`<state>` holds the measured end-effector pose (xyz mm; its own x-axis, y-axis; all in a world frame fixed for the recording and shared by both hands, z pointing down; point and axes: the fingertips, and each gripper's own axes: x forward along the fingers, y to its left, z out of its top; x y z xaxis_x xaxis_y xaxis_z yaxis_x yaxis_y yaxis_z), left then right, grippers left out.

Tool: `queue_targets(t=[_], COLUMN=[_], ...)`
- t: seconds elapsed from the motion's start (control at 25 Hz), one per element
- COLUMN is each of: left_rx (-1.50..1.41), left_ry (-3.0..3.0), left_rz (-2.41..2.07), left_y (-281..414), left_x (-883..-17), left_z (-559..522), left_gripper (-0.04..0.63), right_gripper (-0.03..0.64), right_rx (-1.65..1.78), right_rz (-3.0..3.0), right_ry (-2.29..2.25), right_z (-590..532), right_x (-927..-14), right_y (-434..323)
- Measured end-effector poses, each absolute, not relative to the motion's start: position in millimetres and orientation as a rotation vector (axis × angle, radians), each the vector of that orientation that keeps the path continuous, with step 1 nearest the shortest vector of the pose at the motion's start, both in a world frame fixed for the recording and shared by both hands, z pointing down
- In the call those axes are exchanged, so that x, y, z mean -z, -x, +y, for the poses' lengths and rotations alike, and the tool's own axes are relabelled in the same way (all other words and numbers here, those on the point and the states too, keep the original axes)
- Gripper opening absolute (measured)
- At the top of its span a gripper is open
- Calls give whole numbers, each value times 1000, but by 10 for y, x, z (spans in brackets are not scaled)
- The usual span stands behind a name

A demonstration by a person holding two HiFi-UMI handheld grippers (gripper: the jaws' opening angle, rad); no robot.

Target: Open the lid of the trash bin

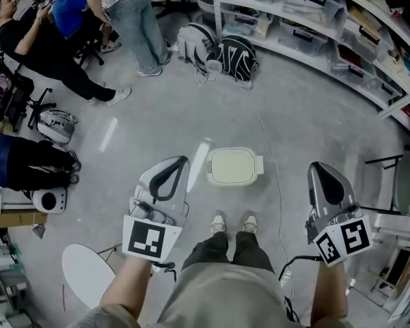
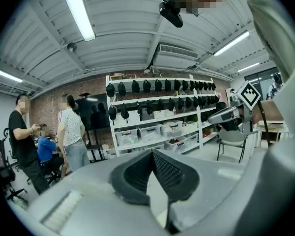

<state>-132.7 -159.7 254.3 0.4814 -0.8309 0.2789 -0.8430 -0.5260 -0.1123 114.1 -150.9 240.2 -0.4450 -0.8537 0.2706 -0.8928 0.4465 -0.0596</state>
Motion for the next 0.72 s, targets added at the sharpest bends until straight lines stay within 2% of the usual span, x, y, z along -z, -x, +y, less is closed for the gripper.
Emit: queue_targets(t=[0.24,0.72], left_rx=[-550,-750], left_ry=[-2606,-2467], left_rz=[-1464,-1374], left_y=[1186,1230], left_x=[-3376,-5662], left_z=[-1911,-2268], left_gripper=[2,2], right_gripper=[3,3], right_rx=[-342,-485], right_rz=[-2462,-2343], right_ry=[-1516,-1498], right_z=[-1950,-2412], right_x=[-3134,-5107], right_y=[-1320,-1534])
